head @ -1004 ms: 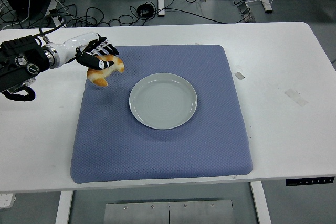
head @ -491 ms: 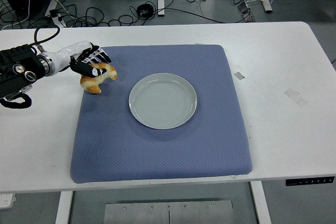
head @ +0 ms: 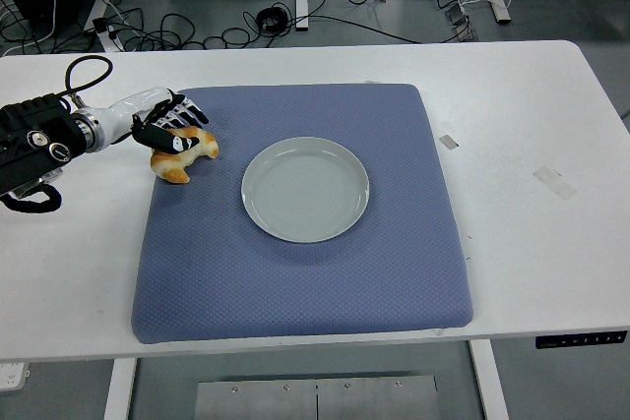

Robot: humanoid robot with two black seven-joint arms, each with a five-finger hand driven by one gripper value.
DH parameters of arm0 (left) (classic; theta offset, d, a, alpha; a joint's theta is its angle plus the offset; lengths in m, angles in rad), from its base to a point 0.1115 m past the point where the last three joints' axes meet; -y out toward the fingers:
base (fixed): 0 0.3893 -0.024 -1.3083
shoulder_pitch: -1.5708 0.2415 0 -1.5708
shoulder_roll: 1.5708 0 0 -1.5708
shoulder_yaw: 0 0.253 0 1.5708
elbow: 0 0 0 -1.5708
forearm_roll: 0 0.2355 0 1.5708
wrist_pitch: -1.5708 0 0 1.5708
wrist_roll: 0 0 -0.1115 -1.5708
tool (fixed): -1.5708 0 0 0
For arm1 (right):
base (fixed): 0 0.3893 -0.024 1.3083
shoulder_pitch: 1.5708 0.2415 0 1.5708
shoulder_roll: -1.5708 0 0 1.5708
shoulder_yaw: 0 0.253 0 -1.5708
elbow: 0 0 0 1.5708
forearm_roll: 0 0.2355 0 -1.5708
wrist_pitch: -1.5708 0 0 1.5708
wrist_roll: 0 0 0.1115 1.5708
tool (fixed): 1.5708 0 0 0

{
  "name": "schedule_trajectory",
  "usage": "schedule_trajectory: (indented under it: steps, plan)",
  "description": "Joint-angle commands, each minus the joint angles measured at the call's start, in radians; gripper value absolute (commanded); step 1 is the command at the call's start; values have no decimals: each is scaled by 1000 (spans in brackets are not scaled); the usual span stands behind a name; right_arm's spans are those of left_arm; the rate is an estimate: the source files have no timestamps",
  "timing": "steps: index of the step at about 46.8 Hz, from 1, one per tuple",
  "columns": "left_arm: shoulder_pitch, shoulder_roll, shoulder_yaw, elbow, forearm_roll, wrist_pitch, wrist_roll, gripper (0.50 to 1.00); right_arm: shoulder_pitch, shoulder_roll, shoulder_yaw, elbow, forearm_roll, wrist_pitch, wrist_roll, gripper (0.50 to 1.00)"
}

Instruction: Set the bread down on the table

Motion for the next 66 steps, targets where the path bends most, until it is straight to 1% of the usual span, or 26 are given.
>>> schedule_trajectory:
  steps: [1,11,15,20,30,34,36,41,47,56,66]
  plan:
    - [1,0,0,0,-2,3,0,692,0,0,0,0,0,0,-1,1000]
    - [2,-2,0,0,-26,4,0,766,0,0,0,0,0,0,-1,1000]
    - [2,-10,1,0,-28,4,0,778,0,0,0,0,0,0,1,1000]
    - [1,-10,0,0,-28,4,0,805,0,0,0,0,0,0,-1,1000]
    - [-7,-10,-3,0,-29,4,0,874,0,0,0,0,0,0,1,1000]
    - [-10,-8,-8,0,-29,4,0,913,0,0,0,0,0,0,1,1000]
    - [-11,-8,-11,0,-29,4,0,924,0,0,0,0,0,0,-1,1000]
    - [-10,-6,-18,3,-46,4,0,940,0,0,0,0,0,0,1,1000]
    - [-10,-2,-23,0,-123,4,0,963,0,0,0,0,0,0,1,1000]
    - [-15,0,-31,0,-152,4,0,966,0,0,0,0,0,0,-1,1000]
    - [-19,6,-106,0,-235,4,0,969,0,0,0,0,0,0,-1,1000]
